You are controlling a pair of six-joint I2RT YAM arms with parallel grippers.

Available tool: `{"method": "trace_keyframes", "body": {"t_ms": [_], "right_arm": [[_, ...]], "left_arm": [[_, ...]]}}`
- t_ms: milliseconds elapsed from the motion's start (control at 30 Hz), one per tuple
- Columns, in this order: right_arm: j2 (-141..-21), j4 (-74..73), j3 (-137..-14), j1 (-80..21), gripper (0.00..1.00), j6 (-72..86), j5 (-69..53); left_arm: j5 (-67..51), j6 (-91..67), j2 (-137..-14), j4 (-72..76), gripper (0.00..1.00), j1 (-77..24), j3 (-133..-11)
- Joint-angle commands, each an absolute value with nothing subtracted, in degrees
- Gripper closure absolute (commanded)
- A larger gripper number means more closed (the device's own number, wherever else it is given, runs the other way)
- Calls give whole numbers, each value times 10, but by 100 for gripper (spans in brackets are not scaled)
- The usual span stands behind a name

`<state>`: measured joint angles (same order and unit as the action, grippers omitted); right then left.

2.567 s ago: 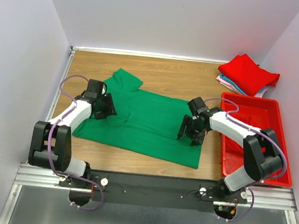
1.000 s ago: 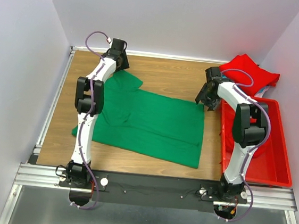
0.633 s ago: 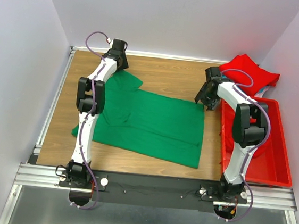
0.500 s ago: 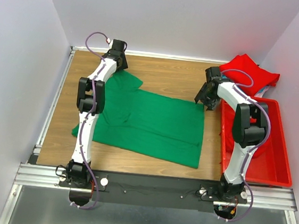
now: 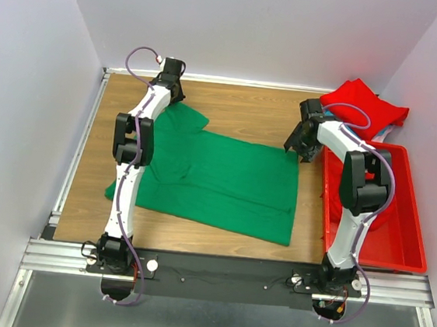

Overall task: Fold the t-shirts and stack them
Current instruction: Fold the tshirt

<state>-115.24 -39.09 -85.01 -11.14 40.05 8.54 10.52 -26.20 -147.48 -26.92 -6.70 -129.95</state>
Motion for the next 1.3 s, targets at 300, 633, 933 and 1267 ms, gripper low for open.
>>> {"method": "trace_keyframes", "body": {"t_ms": [300,633,933,1267], "right_arm": [[-1192,-368,-878,-110,40,396,127],[-1216,-356,-875,-110,58,394,120],[-1239,-357,-919,-110,98,385,117],[-1264,-363,-1016,-109,98,377,118]], "left_arm": [[41,-250,-1485,-244,100,-55,-1290],[3,-249,-1468,-222,100,-42,-1276],[-64,-264,-1455,-193,100,-28,-1298],[-134,-282,-1457,-141,100,-11,-1345]]}}
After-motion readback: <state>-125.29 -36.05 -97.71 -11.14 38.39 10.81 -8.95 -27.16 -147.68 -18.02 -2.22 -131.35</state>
